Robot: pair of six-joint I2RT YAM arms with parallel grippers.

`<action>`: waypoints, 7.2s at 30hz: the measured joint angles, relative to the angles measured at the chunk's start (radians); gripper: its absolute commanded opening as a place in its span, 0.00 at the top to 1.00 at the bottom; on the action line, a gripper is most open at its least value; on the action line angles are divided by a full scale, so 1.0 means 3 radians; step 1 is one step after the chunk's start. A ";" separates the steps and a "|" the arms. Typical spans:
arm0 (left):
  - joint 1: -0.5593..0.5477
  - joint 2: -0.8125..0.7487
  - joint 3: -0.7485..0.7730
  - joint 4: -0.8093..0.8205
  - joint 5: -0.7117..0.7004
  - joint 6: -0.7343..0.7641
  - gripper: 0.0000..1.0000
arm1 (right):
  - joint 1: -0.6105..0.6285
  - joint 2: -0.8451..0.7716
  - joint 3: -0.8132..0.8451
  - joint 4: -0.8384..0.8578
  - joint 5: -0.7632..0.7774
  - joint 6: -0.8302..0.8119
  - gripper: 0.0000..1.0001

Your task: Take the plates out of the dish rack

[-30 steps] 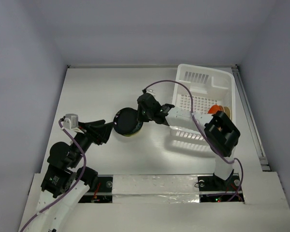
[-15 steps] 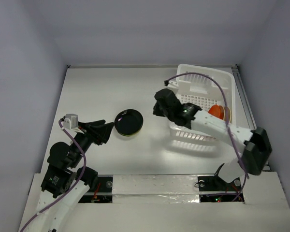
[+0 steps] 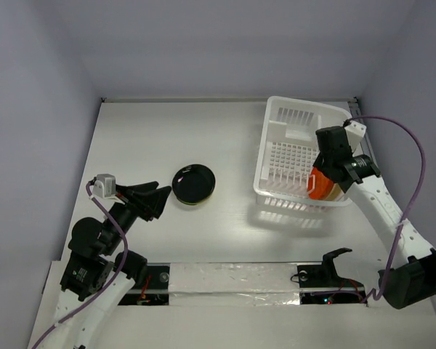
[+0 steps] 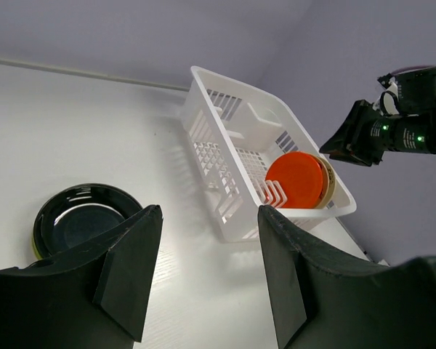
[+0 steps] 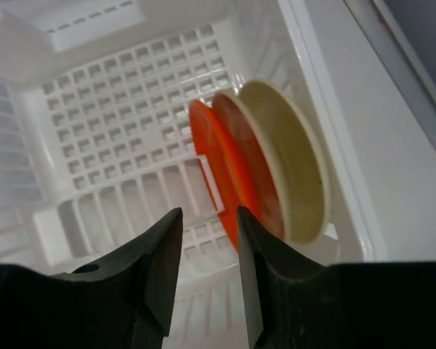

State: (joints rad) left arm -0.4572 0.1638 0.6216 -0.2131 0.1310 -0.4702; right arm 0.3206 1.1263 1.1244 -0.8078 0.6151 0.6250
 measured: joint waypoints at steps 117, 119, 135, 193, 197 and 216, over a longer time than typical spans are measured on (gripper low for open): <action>-0.0019 -0.0051 0.0000 -0.0038 -0.0066 -0.0033 0.46 | -0.0036 -0.0444 -0.0256 0.0278 0.0132 0.0191 0.83; -0.0022 -0.0078 0.0000 -0.0034 -0.0062 -0.0033 0.46 | -0.0220 -0.0511 -0.0252 0.0195 0.0120 0.0070 0.75; -0.0090 -0.0187 0.0000 -0.0031 -0.0093 -0.0033 0.46 | -0.0575 0.0581 0.0264 -0.0361 -0.0224 -0.0638 0.64; -0.0084 0.0023 0.0000 -0.0041 -0.0154 -0.0034 0.46 | 0.1575 0.1677 0.1383 0.1166 -0.1015 -0.0284 1.00; -0.0066 0.0067 0.0000 -0.0041 -0.0169 -0.0034 0.46 | 0.1729 0.2319 0.1385 0.1392 -0.1303 -0.0169 1.00; 0.0111 0.0183 0.0000 -0.0014 -0.0024 -0.0032 0.46 | 0.1792 0.2321 0.0993 0.1518 -0.1348 0.0088 0.48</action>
State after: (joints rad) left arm -0.4240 0.2188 0.6216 -0.2173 0.1238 -0.4797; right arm 0.8581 1.8225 1.4223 -0.3523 0.2108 0.6514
